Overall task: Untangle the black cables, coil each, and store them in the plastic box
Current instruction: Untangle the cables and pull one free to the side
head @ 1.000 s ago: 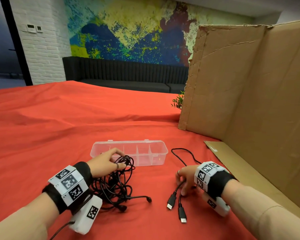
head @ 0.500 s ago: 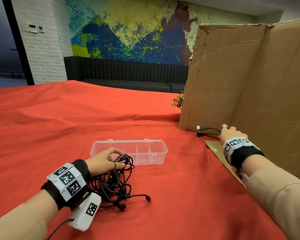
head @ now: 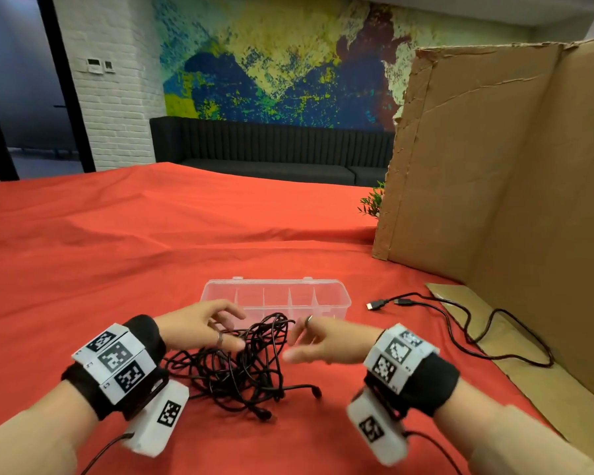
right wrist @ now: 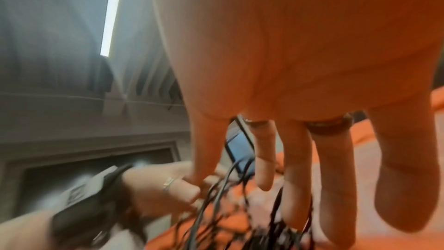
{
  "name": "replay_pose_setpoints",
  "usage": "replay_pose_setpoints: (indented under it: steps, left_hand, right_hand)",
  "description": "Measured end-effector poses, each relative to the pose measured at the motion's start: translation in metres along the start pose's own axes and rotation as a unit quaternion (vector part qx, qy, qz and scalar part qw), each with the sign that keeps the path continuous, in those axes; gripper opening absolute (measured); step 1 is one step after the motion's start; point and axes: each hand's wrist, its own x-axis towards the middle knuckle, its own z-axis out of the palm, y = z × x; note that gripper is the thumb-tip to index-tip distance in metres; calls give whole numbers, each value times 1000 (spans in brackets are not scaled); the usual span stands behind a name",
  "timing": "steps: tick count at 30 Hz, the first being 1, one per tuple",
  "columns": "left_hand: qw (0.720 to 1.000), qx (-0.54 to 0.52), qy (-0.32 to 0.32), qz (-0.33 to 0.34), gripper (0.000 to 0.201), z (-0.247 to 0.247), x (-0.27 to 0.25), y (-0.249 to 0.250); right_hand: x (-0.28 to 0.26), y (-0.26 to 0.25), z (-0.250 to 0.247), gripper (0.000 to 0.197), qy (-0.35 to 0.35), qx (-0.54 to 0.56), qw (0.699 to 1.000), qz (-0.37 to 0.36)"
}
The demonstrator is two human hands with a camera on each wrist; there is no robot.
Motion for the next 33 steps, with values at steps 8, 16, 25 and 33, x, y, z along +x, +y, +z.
replay_pose_setpoints:
  steps: [8, 16, 25, 33]
  left_hand:
    - [992, 61, -106, 39, 29, 8, -11, -6]
    - [988, -124, 3, 94, 20, 7, -9, -1]
    - [954, -251, 97, 134, 22, 11, -9, 7]
    - [974, -14, 222, 32, 18, 11, 1, -1]
  right_hand:
    - [12, -7, 39, 14, 3, -108, 993, -39]
    - [3, 35, 1, 9, 125, 213, 968, -53]
    - [-8, 68, -11, 7, 208, 141, 968, -5]
    - [-11, 81, -9, 40, 237, 35, 969, 59]
